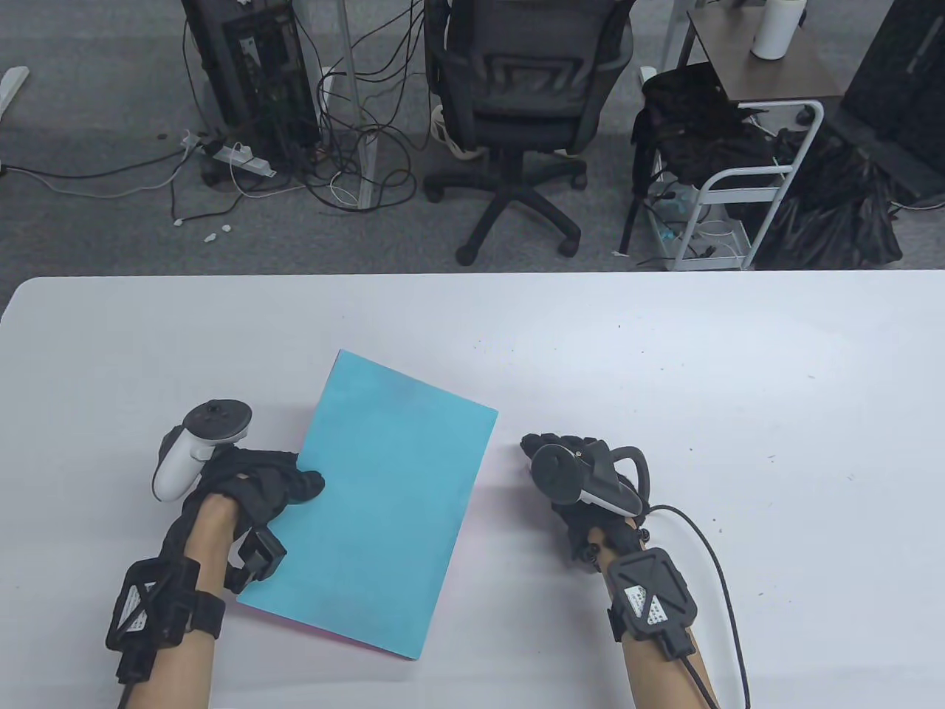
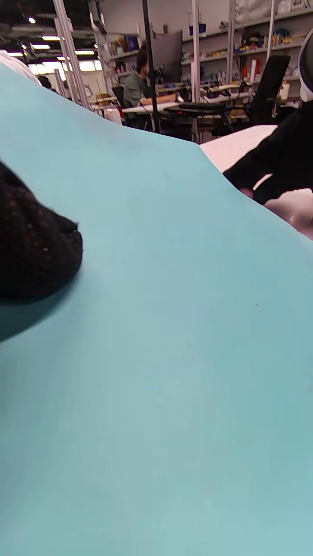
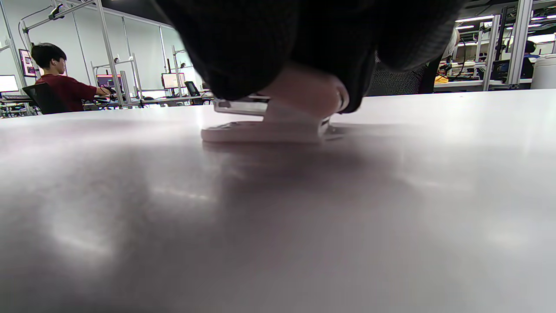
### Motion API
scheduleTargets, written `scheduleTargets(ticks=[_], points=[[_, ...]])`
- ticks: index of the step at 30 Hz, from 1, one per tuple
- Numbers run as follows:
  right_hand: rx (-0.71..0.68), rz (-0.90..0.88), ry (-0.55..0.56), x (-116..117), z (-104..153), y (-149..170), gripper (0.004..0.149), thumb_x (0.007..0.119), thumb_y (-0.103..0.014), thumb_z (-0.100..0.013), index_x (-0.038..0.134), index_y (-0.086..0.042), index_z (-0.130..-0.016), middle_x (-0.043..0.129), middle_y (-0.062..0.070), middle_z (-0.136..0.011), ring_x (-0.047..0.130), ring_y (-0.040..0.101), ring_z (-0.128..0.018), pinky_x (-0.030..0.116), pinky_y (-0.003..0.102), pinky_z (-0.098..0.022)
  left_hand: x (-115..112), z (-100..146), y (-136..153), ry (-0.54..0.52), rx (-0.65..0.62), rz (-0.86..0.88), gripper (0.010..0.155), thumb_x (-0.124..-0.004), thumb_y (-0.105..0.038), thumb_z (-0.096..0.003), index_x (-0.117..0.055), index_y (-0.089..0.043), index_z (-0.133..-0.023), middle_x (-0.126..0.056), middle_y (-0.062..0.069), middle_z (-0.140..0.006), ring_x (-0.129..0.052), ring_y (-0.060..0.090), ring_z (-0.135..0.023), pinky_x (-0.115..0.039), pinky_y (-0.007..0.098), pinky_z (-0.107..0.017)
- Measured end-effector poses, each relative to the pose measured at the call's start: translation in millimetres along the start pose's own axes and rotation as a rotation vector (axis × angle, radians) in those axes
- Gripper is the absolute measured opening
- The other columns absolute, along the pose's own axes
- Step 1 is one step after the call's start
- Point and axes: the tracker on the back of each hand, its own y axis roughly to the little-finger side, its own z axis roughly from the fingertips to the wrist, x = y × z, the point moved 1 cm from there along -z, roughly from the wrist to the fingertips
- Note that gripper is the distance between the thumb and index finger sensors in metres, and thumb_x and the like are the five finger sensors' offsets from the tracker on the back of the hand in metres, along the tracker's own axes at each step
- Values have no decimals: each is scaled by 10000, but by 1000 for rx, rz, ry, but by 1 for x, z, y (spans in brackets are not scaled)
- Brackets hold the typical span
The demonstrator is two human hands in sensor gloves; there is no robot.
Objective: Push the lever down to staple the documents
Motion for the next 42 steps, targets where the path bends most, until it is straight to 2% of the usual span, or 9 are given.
scheduleTargets(ticks=[8, 26, 42], points=[[-1, -1, -2, 0, 0, 0, 579, 832, -199, -442, 674, -166, -998, 813, 120, -979, 896, 397, -867, 728, 592, -662, -12, -17, 2, 54, 56, -56, 410, -777, -200, -570, -855, -40, -939, -1029, 196, -787, -1059, 376, -618, -837, 640, -513], [-9, 11, -6, 0, 0, -1, 578, 832, -203, -444, 674, -168, -998, 812, 117, -982, 896, 394, -868, 727, 593, -664, -32, -33, -9, 89, 107, -139, 411, -776, -196, -573, -850, -29, -941, -1026, 203, -779, -1056, 374, -604, -838, 635, -503], [-9, 7, -9, 0, 0, 0, 577, 833, -204, -445, 675, -167, -998, 814, 119, -979, 896, 392, -869, 726, 595, -663, -35, -37, -15, 84, 129, -174, 410, -773, -195, -575, -845, -23, -940, -1029, 201, -767, -1061, 364, -583, -846, 627, -491]])
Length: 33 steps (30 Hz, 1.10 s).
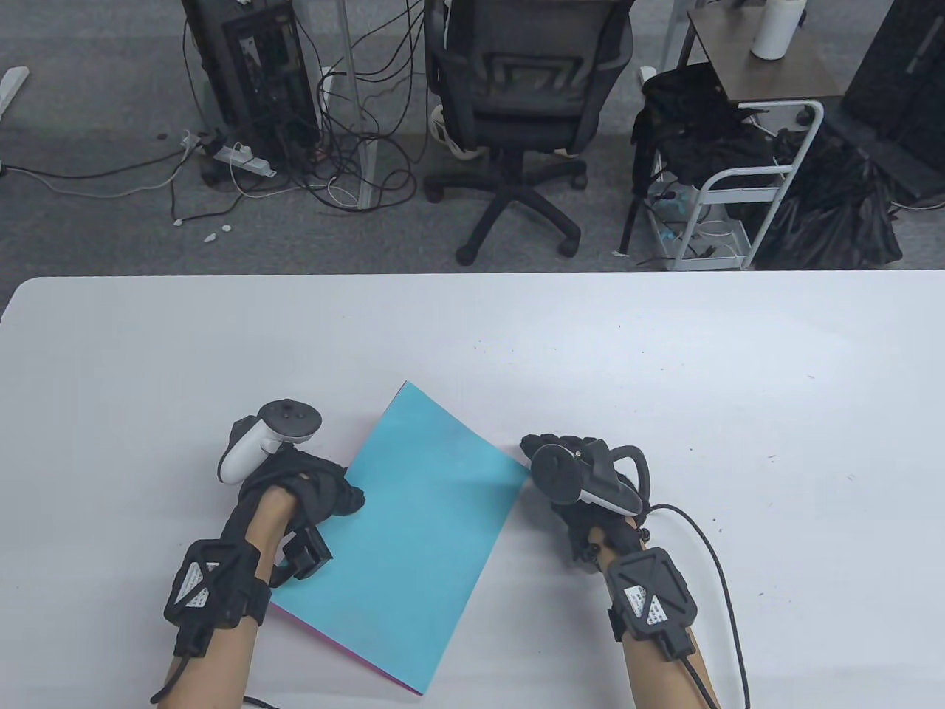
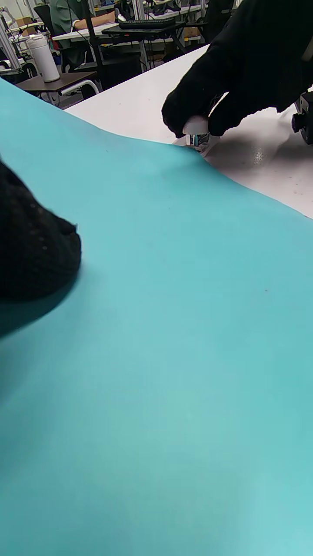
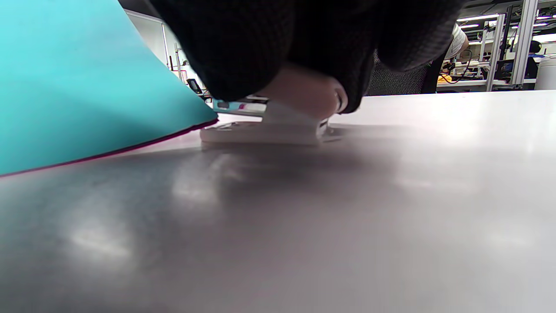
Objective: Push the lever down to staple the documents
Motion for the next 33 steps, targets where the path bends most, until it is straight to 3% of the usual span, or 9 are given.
scheduleTargets(ticks=[10, 20, 26, 33], points=[[-1, -1, -3, 0, 0, 0, 577, 833, -203, -445, 675, -168, -999, 810, 115, -983, 894, 394, -871, 725, 596, -665, -6, -3, -17, -30, 16, -72, 408, -770, -201, -577, -839, -35, -943, -1023, 195, -775, -1054, 364, -594, -841, 626, -497], [-3, 1, -4, 0, 0, 0, 577, 833, -203, -445, 673, -172, -999, 805, 118, -988, 892, 393, -874, 723, 598, -666, -21, -10, -35, -239, 68, -284, 406, -763, -215, -574, -827, -69, -947, -1000, 178, -818, -1027, 374, -653, -815, 637, -527], [-4, 0, -8, 0, 0, 0, 576, 833, -202, -446, 674, -173, -999, 804, 116, -989, 889, 396, -876, 720, 600, -667, -30, -17, -34, -325, 76, -346, 405, -762, -226, -572, -824, -88, -948, -989, 163, -832, -1019, 363, -672, -818, 632, -532], [-4, -1, -13, 0, -1, -1, 578, 833, -201, -447, 670, -174, -1001, 805, 119, -987, 888, 397, -878, 719, 602, -666, -31, -24, -22, -324, 29, -297, 404, -758, -225, -569, -828, -90, -943, -976, 158, -823, -1006, 344, -675, -810, 630, -545]])
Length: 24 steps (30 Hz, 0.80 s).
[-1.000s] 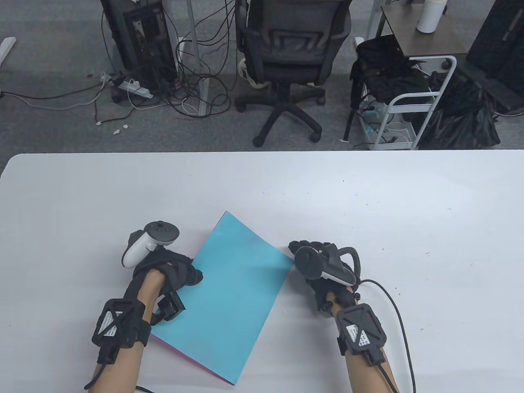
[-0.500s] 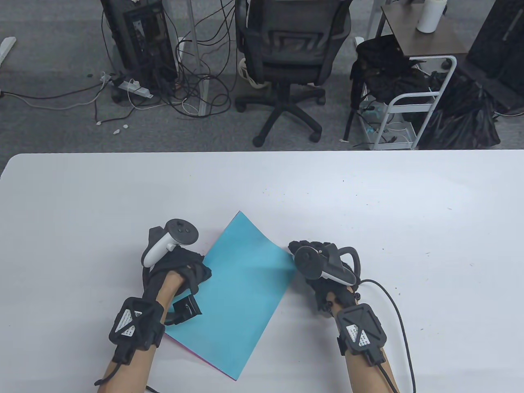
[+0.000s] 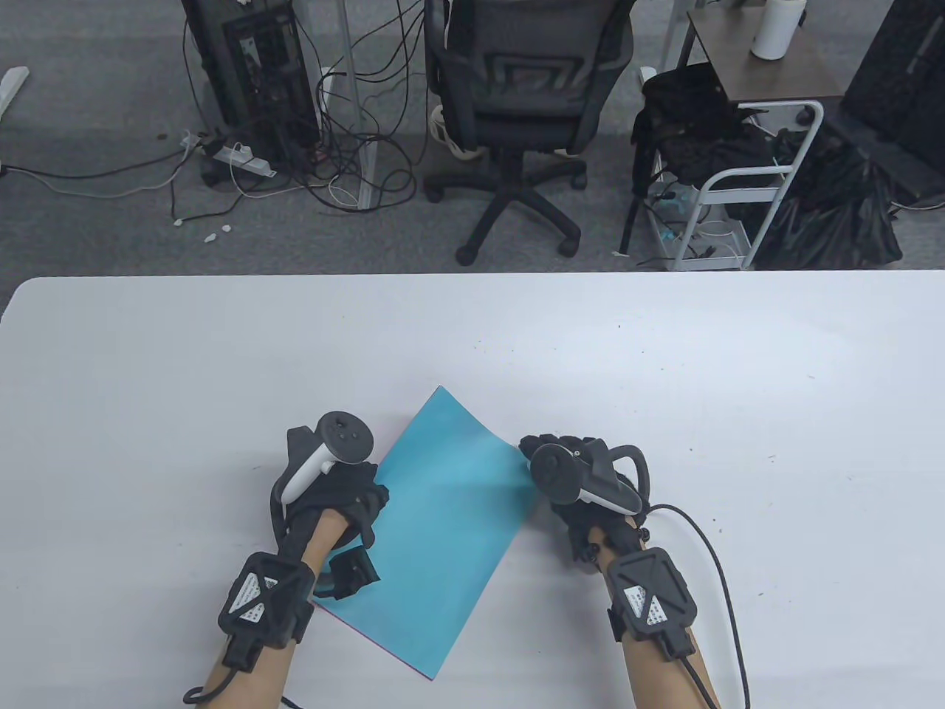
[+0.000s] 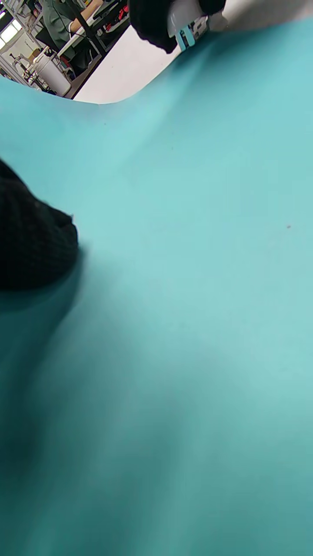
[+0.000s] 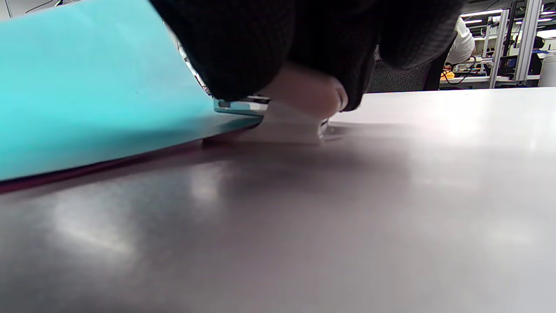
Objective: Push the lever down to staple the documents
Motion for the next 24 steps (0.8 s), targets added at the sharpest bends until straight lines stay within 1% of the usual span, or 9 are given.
scheduleTargets(ticks=[14, 16, 20, 24], points=[[3, -25, -21, 1, 0, 0, 578, 829, -211, -474, 647, -145, -1019, 765, 150, -1016, 857, 424, -897, 697, 624, -669, 1, -2, 4, 7, -23, 19, 406, -760, -222, -569, -833, -87, -944, -975, 156, -816, -1006, 341, -663, -809, 627, -549], [3, -47, -22, 0, 0, 1, 585, 828, -232, -481, 637, -133, -1025, 766, 158, -1012, 847, 432, -902, 687, 630, -672, 1, -2, 4, 7, -21, 14, 405, -761, -222, -567, -835, -88, -942, -975, 155, -816, -1007, 338, -664, -810, 626, -548], [8, -118, -14, -8, 2, 4, 632, 815, -301, -498, 590, -99, -1052, 705, 198, -1047, 808, 465, -920, 652, 654, -679, 1, -1, 4, 6, -23, 16, 406, -761, -221, -568, -833, -88, -944, -975, 156, -819, -1006, 339, -666, -809, 626, -549], [59, -212, 58, -20, 5, 10, 642, 733, -345, -535, 539, -55, -1073, 647, 263, -1060, 745, 525, -933, 595, 687, -680, 2, -1, 4, 11, -24, 23, 406, -762, -223, -568, -834, -90, -944, -974, 154, -821, -1006, 339, -668, -808, 626, -552]])
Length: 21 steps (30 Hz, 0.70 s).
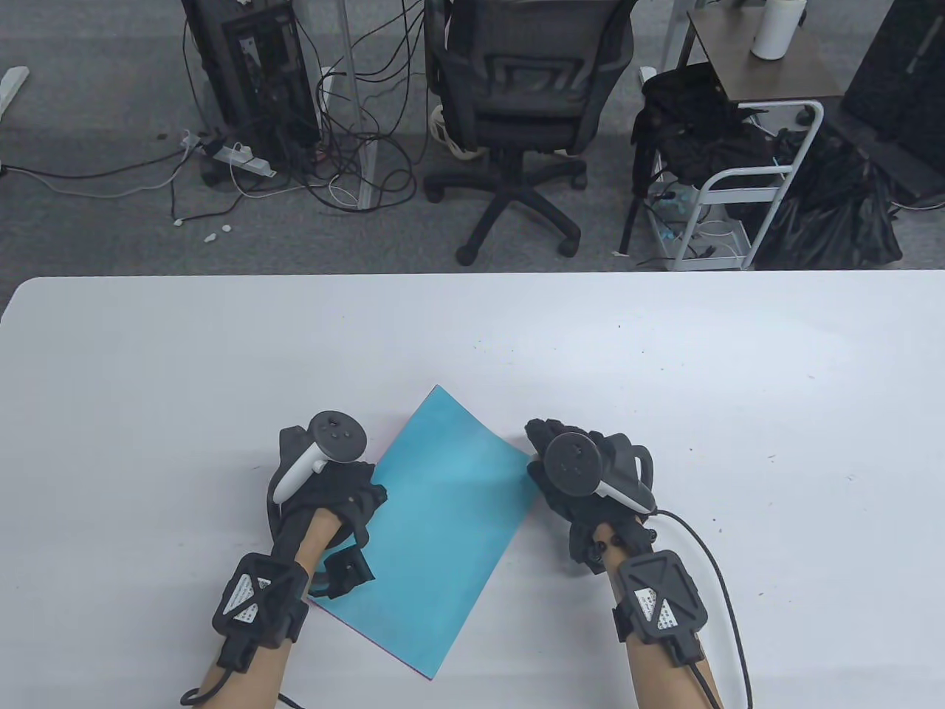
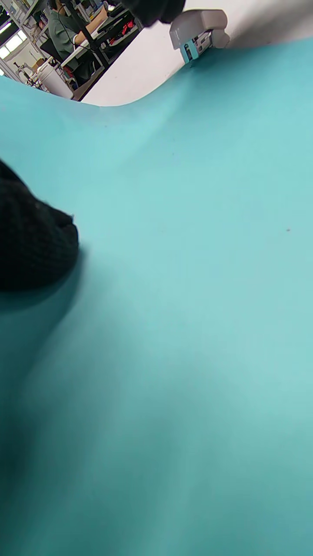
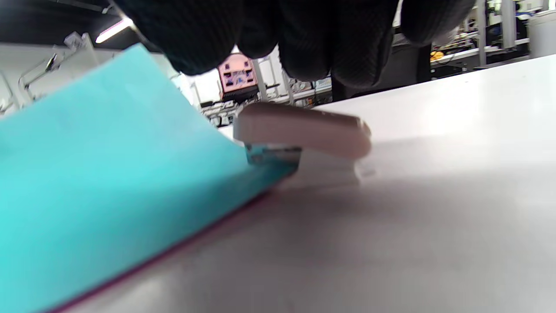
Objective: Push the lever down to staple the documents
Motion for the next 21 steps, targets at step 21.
scheduleTargets(ticks=[21], points=[[372, 92, 33, 2, -34, 10, 848, 602, -504, -548, 275, 17, -1133, 259, 428, -1103, 348, 708, -971, 383, 792, -663, -1, 0, -1, -10, 5, -16, 406, -763, -224, -566, -836, -90, -943, -978, 152, -817, -1011, 335, -665, -812, 624, -549]])
